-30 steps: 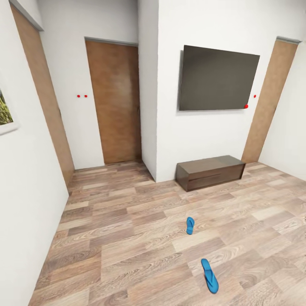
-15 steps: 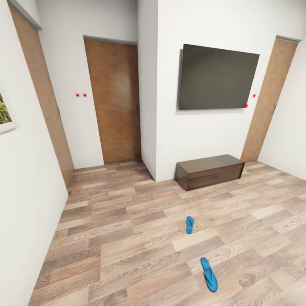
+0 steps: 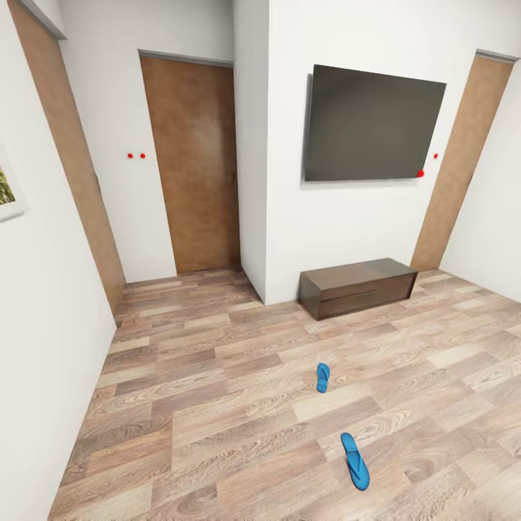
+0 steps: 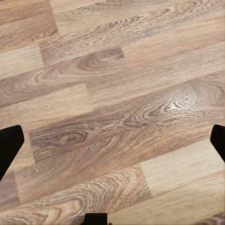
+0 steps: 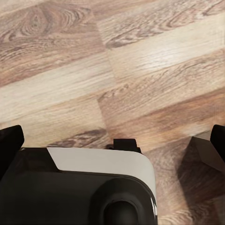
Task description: In the bedroom, move the book from the bed onto either nightstand, and place the two sandals side by side next to the bed.
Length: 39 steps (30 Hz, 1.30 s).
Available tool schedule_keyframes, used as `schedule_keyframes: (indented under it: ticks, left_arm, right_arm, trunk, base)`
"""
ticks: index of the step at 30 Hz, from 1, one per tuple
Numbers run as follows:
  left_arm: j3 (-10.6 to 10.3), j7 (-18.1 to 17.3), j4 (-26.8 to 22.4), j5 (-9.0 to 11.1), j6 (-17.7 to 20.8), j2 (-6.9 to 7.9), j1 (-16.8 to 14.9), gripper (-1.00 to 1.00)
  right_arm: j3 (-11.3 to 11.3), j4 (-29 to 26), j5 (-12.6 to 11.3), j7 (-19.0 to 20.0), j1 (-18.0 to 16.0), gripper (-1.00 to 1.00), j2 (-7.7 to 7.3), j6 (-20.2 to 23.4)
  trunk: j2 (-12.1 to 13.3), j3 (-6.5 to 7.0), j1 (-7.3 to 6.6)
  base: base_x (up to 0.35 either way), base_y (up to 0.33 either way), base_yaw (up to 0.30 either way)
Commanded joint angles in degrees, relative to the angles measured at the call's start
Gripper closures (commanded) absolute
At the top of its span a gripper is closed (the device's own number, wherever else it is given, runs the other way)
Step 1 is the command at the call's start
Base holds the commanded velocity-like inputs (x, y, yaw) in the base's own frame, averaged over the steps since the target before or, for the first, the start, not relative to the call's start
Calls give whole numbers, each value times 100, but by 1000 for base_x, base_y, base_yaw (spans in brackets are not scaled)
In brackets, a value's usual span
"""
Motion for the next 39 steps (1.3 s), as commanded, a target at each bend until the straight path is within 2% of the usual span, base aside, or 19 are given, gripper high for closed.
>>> schedule_keyframes:
  ticks: [1,5,24,31,39]
  left_arm:
    - [2,4,3,-1,-18,-1,-3,-100]
    - [2,4,3,-1,-18,-1,-3,-100]
    - [2,4,3,-1,-17,-1,-3,-100]
    - [2,4,3,-1,-19,-1,-3,-100]
    - [2,4,3,-1,-20,-1,-3,-100]
  right_arm:
    - [-7,-1,3,5,-1,-100,0,-14]
    - [-7,-1,3,5,-1,-100,0,-15]
    - [-2,7,3,-14,-1,-100,0,-14]
    - [-4,0,3,-16,-1,-100,-1,-16]
    - [-5,-1,3,-13,-1,-100,0,-14]
  trunk:
    - [-3,-15,0]
    - [-3,-45,0]
    - [-3,-53,0]
    - [-3,-53,0]
    - [-3,-53,0]
  base:
    - [0,0,0]
    - [78,0,0]
    - [313,0,0]
    - [71,0,-27]
    - [5,0,-246]
